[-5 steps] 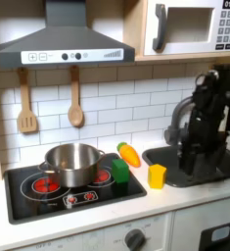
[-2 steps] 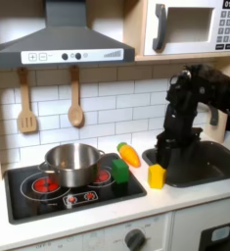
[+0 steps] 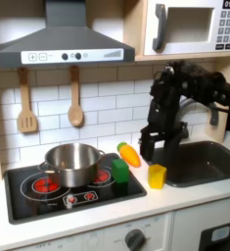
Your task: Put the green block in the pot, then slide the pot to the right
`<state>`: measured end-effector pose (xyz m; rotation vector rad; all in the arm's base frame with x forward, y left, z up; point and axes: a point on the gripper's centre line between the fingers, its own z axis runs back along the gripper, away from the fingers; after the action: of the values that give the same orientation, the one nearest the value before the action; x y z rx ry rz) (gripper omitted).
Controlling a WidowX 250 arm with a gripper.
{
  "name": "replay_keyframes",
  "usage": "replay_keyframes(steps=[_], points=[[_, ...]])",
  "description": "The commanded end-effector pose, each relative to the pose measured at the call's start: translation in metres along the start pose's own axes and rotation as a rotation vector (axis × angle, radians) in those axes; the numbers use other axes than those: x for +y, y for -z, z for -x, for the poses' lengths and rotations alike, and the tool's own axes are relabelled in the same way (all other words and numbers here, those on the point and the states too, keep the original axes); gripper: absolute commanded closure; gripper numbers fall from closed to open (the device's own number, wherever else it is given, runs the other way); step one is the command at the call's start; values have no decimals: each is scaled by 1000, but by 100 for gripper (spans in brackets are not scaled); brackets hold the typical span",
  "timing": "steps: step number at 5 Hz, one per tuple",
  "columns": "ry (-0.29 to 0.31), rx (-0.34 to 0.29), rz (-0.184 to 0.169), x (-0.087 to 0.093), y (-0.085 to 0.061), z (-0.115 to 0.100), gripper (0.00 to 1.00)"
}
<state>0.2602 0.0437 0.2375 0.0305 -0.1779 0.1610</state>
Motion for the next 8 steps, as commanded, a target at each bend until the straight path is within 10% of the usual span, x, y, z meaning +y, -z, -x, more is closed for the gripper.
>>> replay_keyframes(steps=[1, 8], points=[[3, -10, -11, 8, 3, -26, 0], [58, 37, -20, 9, 46, -79, 0]])
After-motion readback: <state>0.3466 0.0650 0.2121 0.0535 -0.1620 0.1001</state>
